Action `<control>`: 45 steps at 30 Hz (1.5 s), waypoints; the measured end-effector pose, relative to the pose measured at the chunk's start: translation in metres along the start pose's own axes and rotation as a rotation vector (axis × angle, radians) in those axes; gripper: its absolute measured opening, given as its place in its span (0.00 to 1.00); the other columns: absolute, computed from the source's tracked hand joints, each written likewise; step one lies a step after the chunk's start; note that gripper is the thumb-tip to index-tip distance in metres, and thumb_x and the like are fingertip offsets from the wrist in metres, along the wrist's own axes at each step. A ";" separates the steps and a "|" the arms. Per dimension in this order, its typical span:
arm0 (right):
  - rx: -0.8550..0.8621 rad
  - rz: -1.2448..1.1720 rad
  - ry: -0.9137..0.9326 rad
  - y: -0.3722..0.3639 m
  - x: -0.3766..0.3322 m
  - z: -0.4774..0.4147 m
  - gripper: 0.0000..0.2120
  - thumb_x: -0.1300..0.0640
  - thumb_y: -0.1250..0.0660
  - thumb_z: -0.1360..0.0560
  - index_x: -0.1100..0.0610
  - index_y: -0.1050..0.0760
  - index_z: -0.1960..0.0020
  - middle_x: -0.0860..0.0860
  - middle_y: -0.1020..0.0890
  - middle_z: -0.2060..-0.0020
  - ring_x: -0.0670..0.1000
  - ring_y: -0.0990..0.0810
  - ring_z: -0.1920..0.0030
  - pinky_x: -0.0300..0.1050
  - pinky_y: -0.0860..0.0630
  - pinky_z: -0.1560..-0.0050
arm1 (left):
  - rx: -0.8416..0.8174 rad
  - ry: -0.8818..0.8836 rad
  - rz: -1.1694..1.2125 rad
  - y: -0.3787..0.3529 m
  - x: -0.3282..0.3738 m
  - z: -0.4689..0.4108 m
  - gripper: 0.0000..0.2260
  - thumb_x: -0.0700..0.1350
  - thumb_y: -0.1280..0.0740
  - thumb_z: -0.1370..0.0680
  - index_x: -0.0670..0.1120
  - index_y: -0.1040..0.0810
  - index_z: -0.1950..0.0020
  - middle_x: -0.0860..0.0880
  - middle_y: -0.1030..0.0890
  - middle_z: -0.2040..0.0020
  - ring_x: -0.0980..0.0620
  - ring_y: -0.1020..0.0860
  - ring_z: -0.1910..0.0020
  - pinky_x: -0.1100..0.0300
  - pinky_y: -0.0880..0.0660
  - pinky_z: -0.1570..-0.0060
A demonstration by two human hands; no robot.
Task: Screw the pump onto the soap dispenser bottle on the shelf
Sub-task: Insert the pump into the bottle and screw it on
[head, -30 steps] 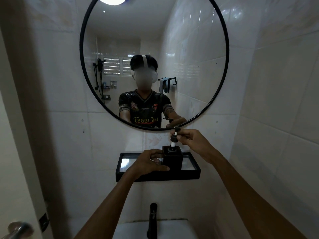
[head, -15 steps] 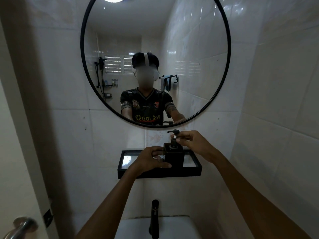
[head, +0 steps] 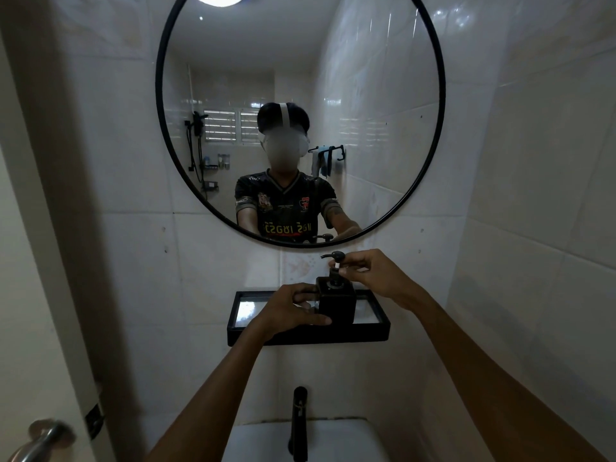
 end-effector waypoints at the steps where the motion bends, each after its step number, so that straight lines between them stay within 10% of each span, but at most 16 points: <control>1: -0.001 0.005 0.000 0.000 0.001 0.000 0.13 0.61 0.30 0.22 0.58 0.17 0.39 0.50 0.14 0.44 0.47 0.16 0.42 0.36 0.23 0.41 | 0.000 0.001 -0.005 0.000 0.000 0.000 0.29 0.43 0.17 0.34 0.47 0.20 0.34 0.53 0.14 0.42 0.46 0.15 0.49 0.61 0.19 0.50; 20: -0.007 -0.013 -0.040 -0.008 0.004 0.002 0.13 0.58 0.32 0.21 0.57 0.18 0.37 0.49 0.15 0.43 0.38 0.18 0.46 0.34 0.23 0.46 | -0.016 0.012 0.005 0.001 -0.001 -0.001 0.30 0.45 0.17 0.35 0.49 0.20 0.34 0.53 0.15 0.41 0.47 0.15 0.46 0.51 0.18 0.42; 33: 0.069 -0.078 -0.066 -0.014 0.005 0.001 0.07 0.58 0.25 0.26 0.56 0.23 0.57 0.52 0.18 0.61 0.44 0.18 0.60 0.29 0.24 0.59 | -0.004 0.004 0.008 0.001 0.001 0.002 0.28 0.44 0.16 0.36 0.51 0.18 0.37 0.56 0.13 0.44 0.43 0.15 0.47 0.53 0.18 0.43; 45: 0.024 -0.070 -0.070 -0.008 0.007 0.009 0.13 0.53 0.30 0.23 0.56 0.17 0.40 0.48 0.13 0.47 0.40 0.17 0.47 0.30 0.24 0.52 | -0.017 0.000 0.011 0.003 -0.002 0.000 0.31 0.47 0.16 0.38 0.51 0.18 0.36 0.55 0.13 0.43 0.49 0.14 0.50 0.52 0.18 0.42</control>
Point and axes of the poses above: each hand's wrist, its own z-axis away from the middle knuckle, its own y-axis out of the back of the hand, x = y × z, the point moved 2 cm from there along -z, towards the middle knuckle
